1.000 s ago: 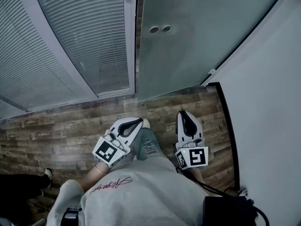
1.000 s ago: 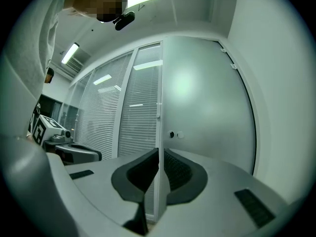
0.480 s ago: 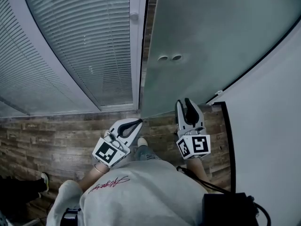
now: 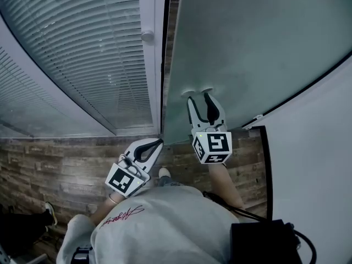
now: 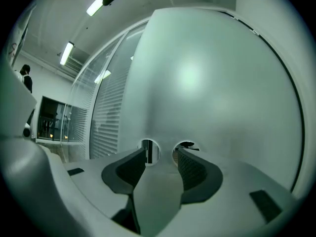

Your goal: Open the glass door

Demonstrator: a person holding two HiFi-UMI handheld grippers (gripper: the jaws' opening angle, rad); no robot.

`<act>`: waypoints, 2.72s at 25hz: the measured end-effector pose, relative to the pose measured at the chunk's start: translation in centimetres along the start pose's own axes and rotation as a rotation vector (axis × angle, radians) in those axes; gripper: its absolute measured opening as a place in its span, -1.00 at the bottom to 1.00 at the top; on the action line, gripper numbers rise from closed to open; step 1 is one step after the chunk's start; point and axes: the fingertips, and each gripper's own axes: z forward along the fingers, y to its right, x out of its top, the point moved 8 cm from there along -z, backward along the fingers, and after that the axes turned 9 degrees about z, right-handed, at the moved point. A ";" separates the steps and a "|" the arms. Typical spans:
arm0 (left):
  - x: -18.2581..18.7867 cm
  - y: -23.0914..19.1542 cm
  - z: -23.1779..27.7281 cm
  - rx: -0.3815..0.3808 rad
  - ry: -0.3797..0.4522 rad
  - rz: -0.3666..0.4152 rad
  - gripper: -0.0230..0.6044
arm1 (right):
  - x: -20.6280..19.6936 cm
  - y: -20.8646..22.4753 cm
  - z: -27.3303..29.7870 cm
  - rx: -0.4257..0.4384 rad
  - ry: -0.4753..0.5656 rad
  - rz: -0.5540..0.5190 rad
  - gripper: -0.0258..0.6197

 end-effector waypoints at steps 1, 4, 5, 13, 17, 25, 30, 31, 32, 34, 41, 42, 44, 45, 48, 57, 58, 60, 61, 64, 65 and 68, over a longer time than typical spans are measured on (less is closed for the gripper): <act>-0.2 -0.2 0.2 0.003 -0.005 -0.003 -0.87 | -0.2 0.1 0.5 -0.004 -0.004 -0.010 -0.33; -0.7 -0.9 0.9 0.014 -0.016 -0.015 -0.87 | -0.4 0.3 1.7 -0.002 0.009 -0.005 -0.33; -0.9 -1.2 1.0 0.017 -0.018 -0.018 -0.87 | -0.5 0.4 2.1 0.002 0.013 0.000 -0.33; -0.8 -1.6 1.9 0.031 -0.013 -0.026 -0.87 | -0.5 0.6 2.7 -0.054 0.044 -0.001 -0.48; -0.9 -1.1 1.6 0.042 -0.016 -0.025 -0.87 | -0.4 0.6 2.3 -0.060 0.049 0.027 -0.51; -1.1 -0.2 1.3 0.080 -0.013 -0.032 -0.87 | -0.4 0.5 1.3 -0.057 0.047 0.040 -0.51; -1.4 -0.2 1.2 0.107 -0.003 -0.026 -0.87 | -0.7 0.6 0.5 -0.046 0.050 0.044 -0.52; -1.3 -0.1 1.2 0.115 -0.001 -0.029 -0.87 | -0.5 0.5 0.3 -0.044 0.051 0.045 -0.52; -1.2 -0.1 1.1 0.122 0.000 -0.032 -0.87 | -0.4 0.4 0.1 -0.043 0.052 0.047 -0.52; -1.1 0.0 0.9 0.134 0.002 -0.037 -0.87 | -0.4 0.4 -0.2 -0.042 0.054 0.048 -0.52; -0.7 2.0 -0.6 0.139 0.005 -0.034 -0.87 | -0.4 0.4 -1.7 -0.030 0.059 0.044 -0.52; -0.7 2.5 -0.9 0.139 0.005 -0.036 -0.87 | -0.4 0.3 -1.9 -0.029 0.059 0.044 -0.52; -0.5 3.5 -1.7 0.139 0.001 -0.040 -0.87 | -0.5 0.3 -2.5 -0.021 0.056 0.044 -0.52; -0.4 4.1 -2.1 0.138 -0.005 -0.041 -0.87 | -0.5 0.3 -2.7 -0.017 0.053 0.046 -0.52; -0.1 5.9 -3.2 0.136 -0.026 -0.040 -0.87 | -0.5 0.3 -3.9 -0.005 0.053 0.047 -0.52; 1.9 9.6 -4.5 0.099 -0.012 -0.031 -0.87 | -0.5 0.1 -7.4 0.017 0.055 0.036 -0.52; 2.0 10.0 -4.5 0.093 -0.010 -0.027 -0.87 | -0.5 0.1 -7.8 0.023 0.055 0.035 -0.52; 2.2 11.1 -4.5 0.078 -0.006 -0.016 -0.87 | -0.5 0.0 -8.8 0.032 0.058 0.035 -0.52; 2.2 11.7 -4.6 0.068 -0.005 -0.011 -0.87 | -0.5 0.0 -9.4 0.036 0.059 0.034 -0.52; 2.3 13.6 -4.8 0.041 -0.004 -0.003 -0.87 | -0.7 0.0 -11.3 0.042 0.060 0.034 -0.52; 2.4 14.2 -4.9 0.035 -0.002 -0.002 -0.87 | -0.7 0.0 -11.9 0.041 0.062 0.034 -0.52; 2.6 15.8 -5.3 0.013 0.002 0.006 -0.87 | -0.7 -0.1 -13.7 0.035 0.069 0.035 -0.53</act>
